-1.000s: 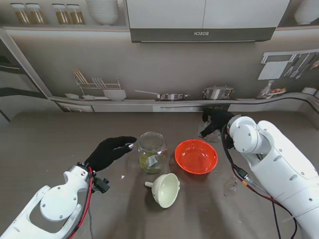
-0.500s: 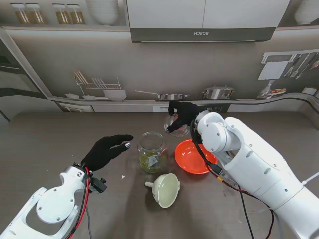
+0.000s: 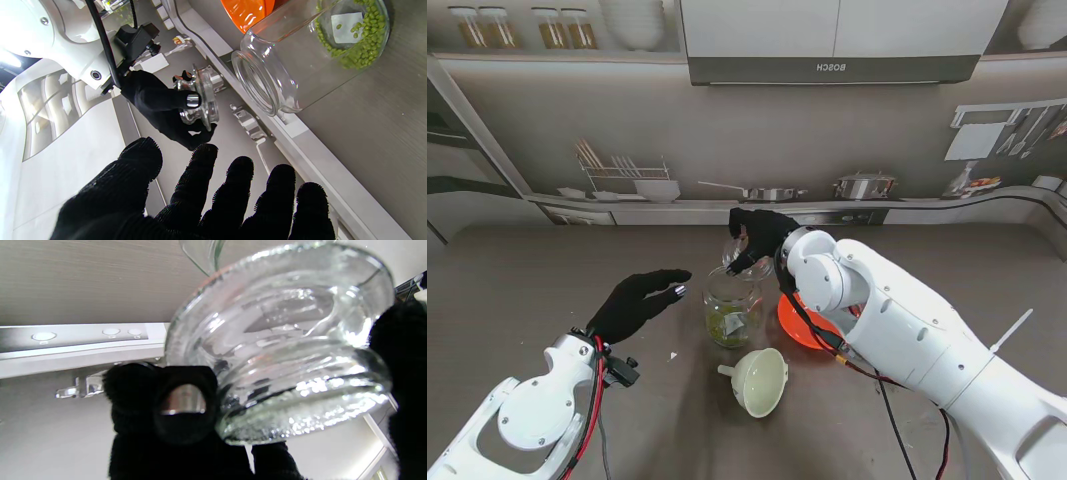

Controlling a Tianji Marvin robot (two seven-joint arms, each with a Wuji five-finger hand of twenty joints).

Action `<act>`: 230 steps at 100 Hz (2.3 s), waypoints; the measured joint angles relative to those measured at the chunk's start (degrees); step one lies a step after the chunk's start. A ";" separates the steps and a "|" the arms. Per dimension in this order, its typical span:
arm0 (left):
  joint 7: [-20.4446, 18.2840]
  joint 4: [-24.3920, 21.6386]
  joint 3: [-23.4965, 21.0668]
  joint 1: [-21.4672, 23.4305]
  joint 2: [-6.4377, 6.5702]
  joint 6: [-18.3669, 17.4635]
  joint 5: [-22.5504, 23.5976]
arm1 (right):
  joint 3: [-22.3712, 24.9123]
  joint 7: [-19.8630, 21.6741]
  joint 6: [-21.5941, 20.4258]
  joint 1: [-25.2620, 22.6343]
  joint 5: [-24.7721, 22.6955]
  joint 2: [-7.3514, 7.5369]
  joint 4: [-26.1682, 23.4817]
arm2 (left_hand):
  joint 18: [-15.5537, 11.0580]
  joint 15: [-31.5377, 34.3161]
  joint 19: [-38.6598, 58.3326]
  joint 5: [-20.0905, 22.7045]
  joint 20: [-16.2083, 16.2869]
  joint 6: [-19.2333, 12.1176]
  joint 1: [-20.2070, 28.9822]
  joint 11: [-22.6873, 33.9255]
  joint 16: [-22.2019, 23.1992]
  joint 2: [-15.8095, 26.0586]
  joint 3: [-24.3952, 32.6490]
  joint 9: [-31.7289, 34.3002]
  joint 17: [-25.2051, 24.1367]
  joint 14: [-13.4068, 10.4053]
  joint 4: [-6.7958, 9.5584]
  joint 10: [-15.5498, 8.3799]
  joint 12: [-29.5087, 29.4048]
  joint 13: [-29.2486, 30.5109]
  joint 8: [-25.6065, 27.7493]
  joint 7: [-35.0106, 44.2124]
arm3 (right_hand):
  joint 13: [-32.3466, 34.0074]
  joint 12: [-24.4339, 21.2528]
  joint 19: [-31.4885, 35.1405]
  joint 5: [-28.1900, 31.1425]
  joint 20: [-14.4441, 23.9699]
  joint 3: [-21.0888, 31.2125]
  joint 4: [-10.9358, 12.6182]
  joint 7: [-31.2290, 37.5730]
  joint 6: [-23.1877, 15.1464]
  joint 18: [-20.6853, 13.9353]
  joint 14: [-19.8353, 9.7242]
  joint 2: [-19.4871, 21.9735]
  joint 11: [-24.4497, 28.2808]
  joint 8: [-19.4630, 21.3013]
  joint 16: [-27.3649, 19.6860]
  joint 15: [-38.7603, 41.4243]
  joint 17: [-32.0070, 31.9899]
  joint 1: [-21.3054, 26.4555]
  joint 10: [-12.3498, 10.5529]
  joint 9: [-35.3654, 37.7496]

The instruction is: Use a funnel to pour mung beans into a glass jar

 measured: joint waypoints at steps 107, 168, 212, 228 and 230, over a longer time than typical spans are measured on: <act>-0.04 -0.81 -0.89 0.80 -0.06 0.15 -0.61 | -10.02 -2.84 -5.57 5.62 0.60 -4.66 10.79 | 0.00 0.00 0.00 0.01 0.00 0.01 0.00 0.00 0.00 -0.01 0.00 0.00 0.00 0.00 0.00 0.00 0.00 0.00 0.01 0.01 | 0.00 -0.66 0.00 0.01 0.01 0.00 0.01 0.00 0.00 0.00 0.00 0.00 0.00 -0.45 0.01 0.00 -0.22 0.00 -0.09 0.03; -0.30 -0.81 -0.91 0.77 -0.04 0.15 -0.62 | -11.18 -3.84 -7.95 5.96 -4.97 -3.99 10.73 | 0.00 0.00 0.00 0.01 0.00 0.01 0.00 0.00 0.01 -0.01 0.00 0.00 0.00 0.00 0.00 0.00 0.00 0.00 0.02 0.01 | -1.14 -4.92 -1.01 0.03 0.56 -0.63 0.01 -0.33 -0.45 -0.10 -0.16 1.13 -0.43 -4.27 -3.45 -1.77 -8.38 0.10 -1.20 -0.55; -0.54 -0.81 -0.93 0.78 -0.03 0.23 -0.70 | -11.81 -5.47 -9.02 6.10 -8.45 -3.41 10.25 | 0.01 0.00 0.00 0.02 0.00 0.01 0.00 0.00 0.01 -0.01 0.00 0.00 0.00 0.00 0.00 0.00 0.00 0.00 0.02 0.01 | -4.97 -11.16 -2.09 0.77 0.65 -0.53 0.02 -6.08 -2.52 -0.23 -0.61 4.10 -5.41 -4.70 -6.85 -7.65 -13.76 0.32 -4.08 -2.16; -0.59 -0.81 -0.93 0.77 -0.03 0.25 -0.73 | -11.84 -5.46 -9.19 6.11 -8.91 -3.31 10.12 | 0.01 0.00 0.00 0.03 0.00 0.02 0.00 0.00 0.01 -0.01 0.00 0.00 0.00 0.00 0.00 0.00 0.00 0.00 0.03 0.01 | -6.49 -13.50 -2.70 1.11 0.65 -0.50 0.02 -8.68 -2.52 -0.23 -0.69 5.94 -6.73 -4.71 -7.66 -9.90 -15.16 0.32 -4.44 -3.06; -0.60 -0.81 -0.93 0.77 -0.03 0.25 -0.73 | -11.86 -5.46 -9.24 6.12 -9.03 -3.29 10.10 | 0.01 0.00 0.00 0.03 0.00 0.02 0.00 0.00 0.01 -0.01 0.00 0.00 0.00 0.00 0.00 0.00 0.00 0.00 0.03 0.01 | -7.00 -13.90 -2.76 1.13 0.65 -0.48 0.02 -9.48 -2.52 -0.23 -0.73 6.51 -6.85 -4.68 -7.71 -10.15 -15.46 0.32 -4.61 -3.43</act>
